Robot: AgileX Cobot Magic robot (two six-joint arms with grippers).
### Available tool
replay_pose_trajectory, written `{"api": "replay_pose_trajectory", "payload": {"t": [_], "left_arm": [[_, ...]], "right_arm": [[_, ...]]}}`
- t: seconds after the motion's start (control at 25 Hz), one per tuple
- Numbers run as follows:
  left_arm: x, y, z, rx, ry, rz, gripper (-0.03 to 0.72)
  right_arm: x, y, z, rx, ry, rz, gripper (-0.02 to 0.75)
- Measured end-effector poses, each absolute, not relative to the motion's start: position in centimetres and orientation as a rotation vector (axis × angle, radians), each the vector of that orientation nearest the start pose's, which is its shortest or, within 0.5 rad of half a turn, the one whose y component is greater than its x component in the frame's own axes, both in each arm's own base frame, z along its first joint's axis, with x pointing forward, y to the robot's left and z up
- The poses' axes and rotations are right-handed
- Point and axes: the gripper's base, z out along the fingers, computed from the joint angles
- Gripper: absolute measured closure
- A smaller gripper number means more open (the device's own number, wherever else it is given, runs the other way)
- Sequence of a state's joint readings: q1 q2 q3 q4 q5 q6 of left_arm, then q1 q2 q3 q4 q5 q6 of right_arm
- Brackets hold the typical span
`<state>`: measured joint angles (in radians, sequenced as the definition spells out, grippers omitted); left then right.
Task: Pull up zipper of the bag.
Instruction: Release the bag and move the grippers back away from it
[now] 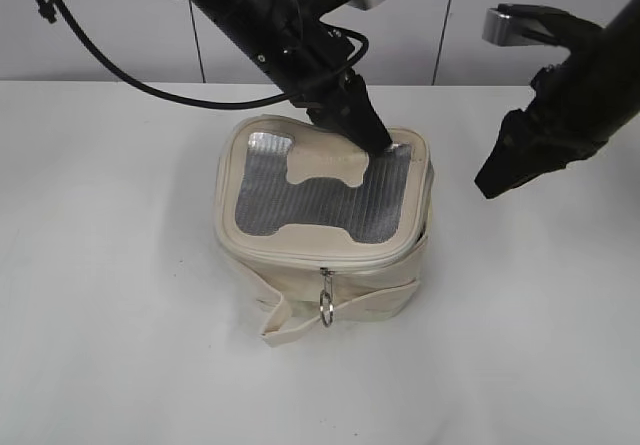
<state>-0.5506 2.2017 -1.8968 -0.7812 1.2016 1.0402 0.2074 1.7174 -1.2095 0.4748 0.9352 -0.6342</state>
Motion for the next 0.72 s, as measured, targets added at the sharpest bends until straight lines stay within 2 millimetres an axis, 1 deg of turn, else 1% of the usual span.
{"api": "replay_pose_trajectory", "payload": {"t": [0.12, 0.2, 0.32, 0.4, 0.48, 0.6, 0.72], "left_arm": [[36.6, -29.5, 23.0, 1.664, 2.073, -0.964, 0.65], [36.6, -29.5, 23.0, 1.663, 2.073, -0.968, 0.65], [36.6, -29.5, 23.0, 1.66, 2.072, -0.972, 0.65], [36.6, -29.5, 23.0, 1.659, 2.071, -0.974, 0.65], [36.6, -29.5, 23.0, 1.659, 2.071, -0.974, 0.65], [36.6, -29.5, 23.0, 1.658, 2.072, -0.975, 0.65], [36.6, -29.5, 23.0, 1.658, 2.072, -0.978, 0.65]], "right_arm": [[31.2, 10.6, 22.2, -0.837, 2.623, 0.591, 0.409], [30.9, 10.9, 21.6, -0.819, 2.574, 0.659, 0.406], [30.5, 11.2, 20.8, -0.798, 2.517, 0.713, 0.372], [30.6, 11.3, 20.6, -0.79, 2.497, 0.713, 0.341], [30.7, 11.2, 20.6, -0.787, 2.478, 0.693, 0.328], [30.8, 11.2, 20.2, -0.793, 2.482, 0.683, 0.323], [31.0, 11.1, 19.5, -0.798, 2.5, 0.671, 0.321]]}}
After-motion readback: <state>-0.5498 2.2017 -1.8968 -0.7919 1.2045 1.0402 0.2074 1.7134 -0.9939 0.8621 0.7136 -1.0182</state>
